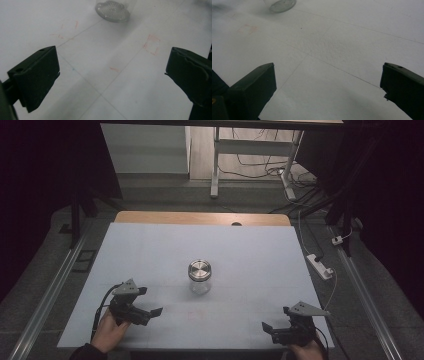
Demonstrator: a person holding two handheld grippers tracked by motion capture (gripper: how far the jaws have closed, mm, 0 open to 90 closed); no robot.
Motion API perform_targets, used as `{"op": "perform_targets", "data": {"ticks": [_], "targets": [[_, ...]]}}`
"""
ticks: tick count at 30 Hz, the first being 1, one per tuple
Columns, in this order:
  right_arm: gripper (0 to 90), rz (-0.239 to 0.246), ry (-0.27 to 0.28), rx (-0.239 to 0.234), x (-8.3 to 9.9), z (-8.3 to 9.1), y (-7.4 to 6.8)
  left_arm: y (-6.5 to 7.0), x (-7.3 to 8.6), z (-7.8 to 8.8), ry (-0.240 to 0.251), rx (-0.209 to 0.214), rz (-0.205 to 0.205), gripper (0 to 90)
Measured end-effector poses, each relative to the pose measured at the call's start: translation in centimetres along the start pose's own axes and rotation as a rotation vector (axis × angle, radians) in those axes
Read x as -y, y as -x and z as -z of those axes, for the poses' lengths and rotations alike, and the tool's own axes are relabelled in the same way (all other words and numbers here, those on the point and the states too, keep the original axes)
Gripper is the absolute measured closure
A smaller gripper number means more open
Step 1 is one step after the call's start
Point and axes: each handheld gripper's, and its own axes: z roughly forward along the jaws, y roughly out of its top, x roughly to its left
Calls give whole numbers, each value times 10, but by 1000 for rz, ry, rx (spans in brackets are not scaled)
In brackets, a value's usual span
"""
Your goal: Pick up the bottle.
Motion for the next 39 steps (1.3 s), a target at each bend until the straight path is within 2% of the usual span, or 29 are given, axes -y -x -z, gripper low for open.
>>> {"op": "perform_targets", "data": {"ticks": [12,15,21,27,32,39], "targets": [[1,-2,0,0,0,0,0,-5,-25,-23,-14,32,-2,0],[1,-2,1,-1,0,0,0,-5,-31,-30,-25,35,-19,0],[1,-2,1,-3,0,0,0,-5,-43,-41,-9,60,-47,0],[1,0,0,-6,0,0,0,-7,-53,-53,1,90,-54,0],[1,-1,-1,-8,0,0,0,-6,-64,-70,-21,99,-94,0],[1,-1,-2,-10,0,0,1,0,-74,-86,-18,99,-151,0]]}}
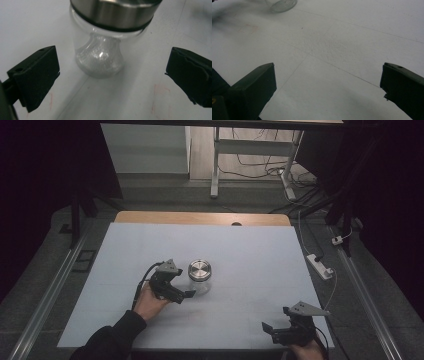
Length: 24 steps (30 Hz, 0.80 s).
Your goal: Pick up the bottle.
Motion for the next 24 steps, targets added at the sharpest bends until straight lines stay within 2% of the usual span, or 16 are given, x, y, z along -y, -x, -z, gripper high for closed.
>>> {"op": "perform_targets", "data": {"ticks": [9,15,18,21,24], "targets": [[2,3,-1,-4,0,0,0,-6,-9,-31,-11,16,-12,0],[2,6,-3,-4,0,0,0,-9,-11,-48,-34,-1,-48,1],[2,6,-4,-5,0,0,0,-10,-11,-52,-23,-6,-62,26],[2,7,-4,-6,0,0,0,-10,-11,-52,-9,10,-64,73],[2,8,-5,-6,0,0,0,-10,-11,-51,-19,-7,-82,129]]}}
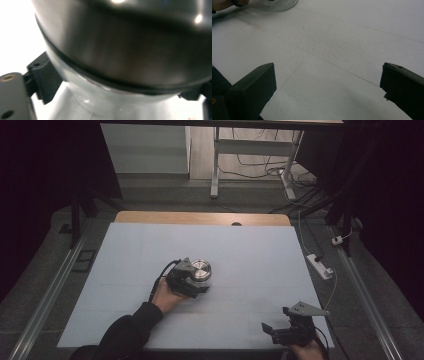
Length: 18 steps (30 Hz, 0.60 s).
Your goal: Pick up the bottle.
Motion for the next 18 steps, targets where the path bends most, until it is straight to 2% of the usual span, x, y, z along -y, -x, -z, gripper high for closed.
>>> {"op": "perform_targets", "data": {"ticks": [12,18], "targets": [[3,2,-3,0,0,0,0,5,-2,2,-9,-43,-22,150],[3,0,-3,2,0,0,0,9,-2,3,-10,-63,-6,153]]}}
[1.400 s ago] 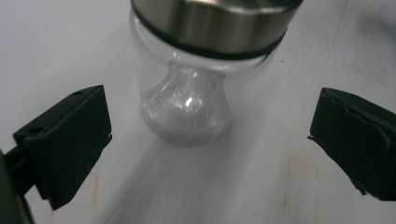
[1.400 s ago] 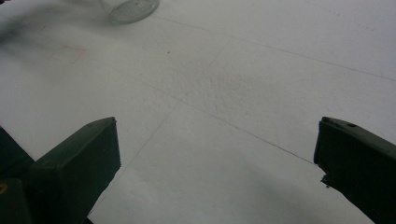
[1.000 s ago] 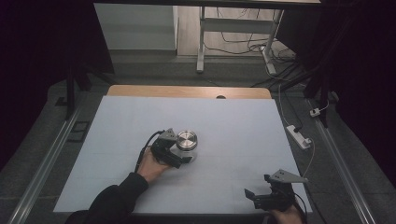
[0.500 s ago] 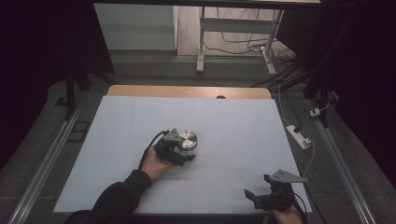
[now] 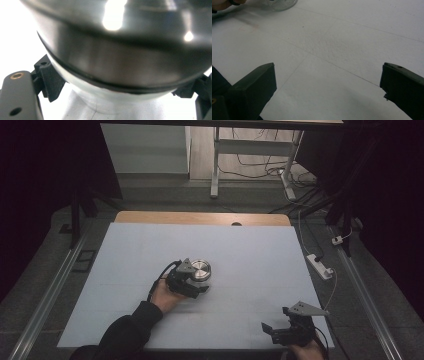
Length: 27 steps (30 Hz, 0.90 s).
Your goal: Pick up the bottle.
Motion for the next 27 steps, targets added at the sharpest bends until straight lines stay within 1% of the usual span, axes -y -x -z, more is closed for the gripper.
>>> {"op": "perform_targets", "data": {"ticks": [1,2,3,6,8,13,15,18,23,27], "targets": [[3,0,0,0,0,0,0,1,0,1,1,-2,3,153],[3,1,-1,0,0,0,0,0,0,2,-6,-1,-7,153],[3,2,-1,0,0,0,0,1,0,3,1,-2,-3,153],[3,2,-1,0,0,0,0,3,-3,7,7,-4,-8,154],[3,0,1,0,0,0,0,3,-4,13,10,5,-23,154],[3,2,0,0,0,0,0,9,-8,24,19,8,-32,154],[3,4,-1,1,0,0,0,11,-9,29,23,16,-34,154],[3,4,0,1,0,0,-1,14,-10,36,29,25,-37,154],[3,6,0,1,0,0,-1,19,-12,44,41,39,-29,154],[3,7,-1,1,0,0,-1,23,-12,51,43,47,-35,154]]}}
